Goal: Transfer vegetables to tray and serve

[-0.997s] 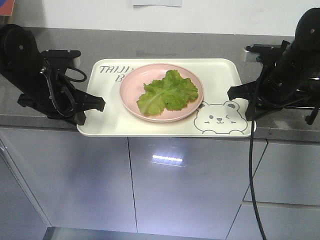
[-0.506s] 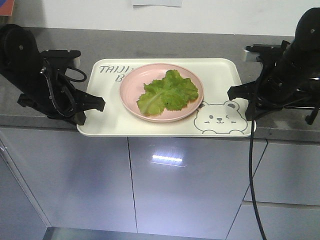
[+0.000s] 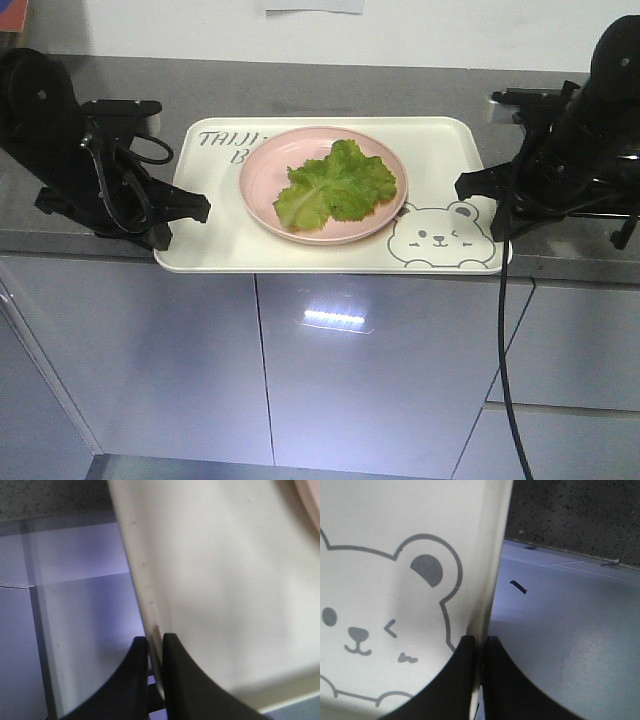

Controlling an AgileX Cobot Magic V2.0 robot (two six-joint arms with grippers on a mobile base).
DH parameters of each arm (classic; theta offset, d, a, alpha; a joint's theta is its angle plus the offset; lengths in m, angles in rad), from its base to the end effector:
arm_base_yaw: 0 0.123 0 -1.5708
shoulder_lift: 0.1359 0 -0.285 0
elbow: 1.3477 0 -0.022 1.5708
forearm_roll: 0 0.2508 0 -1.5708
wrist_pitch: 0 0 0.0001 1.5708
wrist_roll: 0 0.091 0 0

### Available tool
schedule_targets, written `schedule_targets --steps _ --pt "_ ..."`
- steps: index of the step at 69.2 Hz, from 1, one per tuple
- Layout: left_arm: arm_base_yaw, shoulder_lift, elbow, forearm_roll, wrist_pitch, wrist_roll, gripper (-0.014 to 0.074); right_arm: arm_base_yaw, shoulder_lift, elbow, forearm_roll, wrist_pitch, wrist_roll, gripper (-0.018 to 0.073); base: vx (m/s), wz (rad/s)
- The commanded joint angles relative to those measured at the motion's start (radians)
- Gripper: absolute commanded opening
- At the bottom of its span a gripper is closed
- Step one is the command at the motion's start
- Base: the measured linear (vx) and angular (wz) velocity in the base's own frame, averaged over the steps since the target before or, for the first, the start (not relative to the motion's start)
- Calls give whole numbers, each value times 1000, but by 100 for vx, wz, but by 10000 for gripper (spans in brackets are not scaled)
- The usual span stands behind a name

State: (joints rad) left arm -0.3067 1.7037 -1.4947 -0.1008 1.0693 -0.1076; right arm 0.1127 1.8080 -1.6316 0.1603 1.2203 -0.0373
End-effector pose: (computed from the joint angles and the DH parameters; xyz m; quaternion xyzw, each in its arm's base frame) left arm 0.3417 -0.1166 0.3050 0.0821 0.9775 -0.0857 0.1746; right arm 0.3752 0.0562 0.3011 -0.0566 0.9868 0.0830 0.1268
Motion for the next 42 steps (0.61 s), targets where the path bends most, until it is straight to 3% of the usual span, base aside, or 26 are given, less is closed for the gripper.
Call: schedule_targets --steps 1,42 --pt "-28 -57 -42 -112 -70 33 -7 17 -61 -35 113 -48 -39 -4 0 0" --pt "-28 -57 -42 -112 -70 33 -7 17 -61 -35 113 -48 -39 -4 0 0"
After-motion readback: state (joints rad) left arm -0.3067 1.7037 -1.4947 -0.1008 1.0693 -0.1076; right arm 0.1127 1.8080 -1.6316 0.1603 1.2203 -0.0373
